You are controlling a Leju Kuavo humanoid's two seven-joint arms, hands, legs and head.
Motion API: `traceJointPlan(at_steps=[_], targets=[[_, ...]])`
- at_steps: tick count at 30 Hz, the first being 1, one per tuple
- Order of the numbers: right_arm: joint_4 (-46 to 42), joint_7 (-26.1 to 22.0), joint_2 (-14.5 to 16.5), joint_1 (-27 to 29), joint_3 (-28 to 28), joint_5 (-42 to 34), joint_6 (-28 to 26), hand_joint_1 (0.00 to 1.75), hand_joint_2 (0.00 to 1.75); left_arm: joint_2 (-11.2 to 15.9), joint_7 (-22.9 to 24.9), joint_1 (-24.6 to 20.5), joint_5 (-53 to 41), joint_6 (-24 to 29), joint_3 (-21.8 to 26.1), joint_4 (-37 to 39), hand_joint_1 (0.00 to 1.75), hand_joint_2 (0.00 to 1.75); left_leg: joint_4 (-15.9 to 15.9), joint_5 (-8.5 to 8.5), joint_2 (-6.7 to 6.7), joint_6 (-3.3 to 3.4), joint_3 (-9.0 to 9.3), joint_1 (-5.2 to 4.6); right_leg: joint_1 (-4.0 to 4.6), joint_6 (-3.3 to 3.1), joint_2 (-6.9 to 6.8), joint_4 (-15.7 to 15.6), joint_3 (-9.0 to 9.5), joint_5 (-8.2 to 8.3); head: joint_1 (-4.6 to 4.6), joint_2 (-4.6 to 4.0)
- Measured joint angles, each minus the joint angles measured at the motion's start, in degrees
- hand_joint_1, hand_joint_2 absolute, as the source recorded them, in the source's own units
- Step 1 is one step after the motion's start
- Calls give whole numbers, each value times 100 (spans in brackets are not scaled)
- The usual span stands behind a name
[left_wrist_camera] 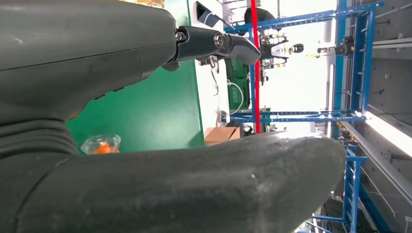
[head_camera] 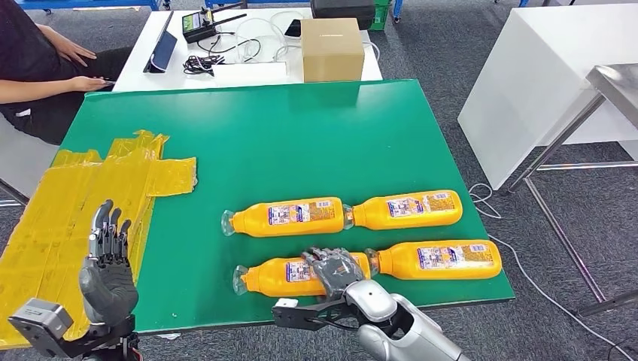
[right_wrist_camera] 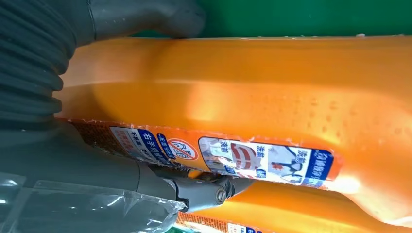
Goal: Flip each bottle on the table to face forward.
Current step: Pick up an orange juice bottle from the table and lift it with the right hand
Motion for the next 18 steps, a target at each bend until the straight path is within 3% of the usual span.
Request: traceJointPlan(at_steps=[9, 12, 15, 18], targets=[[-73, 194, -12, 102, -56, -209, -330, 175, 175, 0, 0, -6, 13, 13, 14, 0, 0, 0, 0, 0, -1, 0, 1, 0, 0, 0, 0, 0, 1, 0, 0, 0], [-139, 175, 109, 348, -303, -392, -1062, 175, 175, -6, 10, 9, 67, -19, 19, 1, 0, 0, 0, 0, -3, 0, -4, -1, 0, 0, -4, 0, 0, 0, 0, 0], [-303, -248, 291, 738, -740, -595, -2112, 175, 175, -33, 125, 76, 313, -209, 27, 9, 0, 0, 0, 0, -5, 0, -15, -1, 0, 1, -7, 0, -9, 0, 0, 0], [-614, -1081, 536, 1111, -1186, -935, -3056, 175, 175, -48, 387, 142, 774, -558, 28, 28, 0, 131, 0, -1, -4, 0, -22, 0, 0, 0, -7, 0, -17, -1, 0, 0]])
